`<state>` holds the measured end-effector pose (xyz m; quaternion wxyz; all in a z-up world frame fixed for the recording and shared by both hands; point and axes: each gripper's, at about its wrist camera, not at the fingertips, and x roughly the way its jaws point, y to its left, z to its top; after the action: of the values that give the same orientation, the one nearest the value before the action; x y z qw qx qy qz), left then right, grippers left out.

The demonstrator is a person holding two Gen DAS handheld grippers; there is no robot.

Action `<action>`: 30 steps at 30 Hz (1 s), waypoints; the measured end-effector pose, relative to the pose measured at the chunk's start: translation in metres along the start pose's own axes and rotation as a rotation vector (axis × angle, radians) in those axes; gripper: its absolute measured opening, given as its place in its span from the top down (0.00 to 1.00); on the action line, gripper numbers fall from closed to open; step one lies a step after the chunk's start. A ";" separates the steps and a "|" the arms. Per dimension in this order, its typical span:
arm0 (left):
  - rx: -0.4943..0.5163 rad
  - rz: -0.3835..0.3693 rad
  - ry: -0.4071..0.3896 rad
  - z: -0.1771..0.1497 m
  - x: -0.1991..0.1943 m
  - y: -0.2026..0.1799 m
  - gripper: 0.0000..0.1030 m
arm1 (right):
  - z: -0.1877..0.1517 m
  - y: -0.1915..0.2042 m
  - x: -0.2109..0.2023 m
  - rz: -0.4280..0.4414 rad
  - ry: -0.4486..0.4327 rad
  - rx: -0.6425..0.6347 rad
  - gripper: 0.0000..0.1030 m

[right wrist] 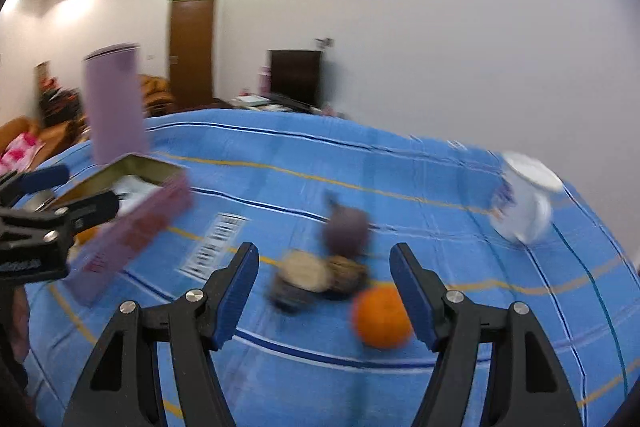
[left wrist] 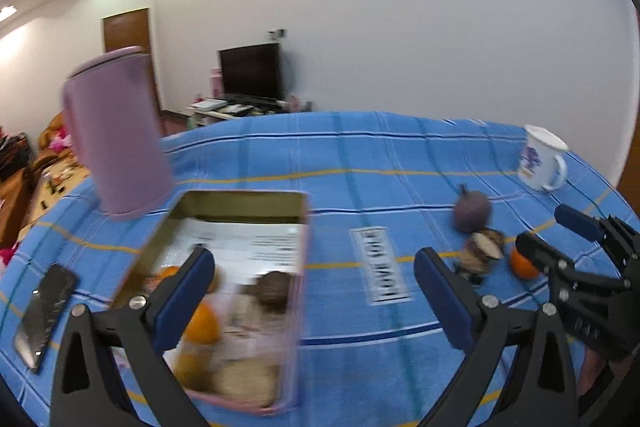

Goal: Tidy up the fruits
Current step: 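Move both open grippers back to the remaining fruits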

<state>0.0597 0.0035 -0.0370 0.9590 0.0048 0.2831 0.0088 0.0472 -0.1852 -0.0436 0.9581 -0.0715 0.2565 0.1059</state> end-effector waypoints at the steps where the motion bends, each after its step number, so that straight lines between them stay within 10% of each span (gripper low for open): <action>1: 0.010 -0.011 0.007 0.000 0.003 -0.007 0.01 | -0.003 -0.011 0.001 -0.017 0.010 0.018 0.33; 21: 0.088 -0.033 0.078 0.002 0.048 -0.055 0.01 | -0.016 -0.039 0.042 0.071 0.226 0.083 0.33; 23: 0.094 -0.041 0.081 0.001 0.049 -0.058 0.01 | -0.018 -0.040 0.050 0.077 0.270 0.094 0.52; 30: 0.119 -0.093 0.079 -0.003 0.048 -0.072 0.01 | -0.019 -0.049 0.041 0.025 0.231 0.135 0.52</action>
<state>0.0997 -0.0671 -0.0663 0.9445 0.0483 0.3205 -0.0525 0.0841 -0.2299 -0.0768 0.9235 -0.0154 0.3724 0.0911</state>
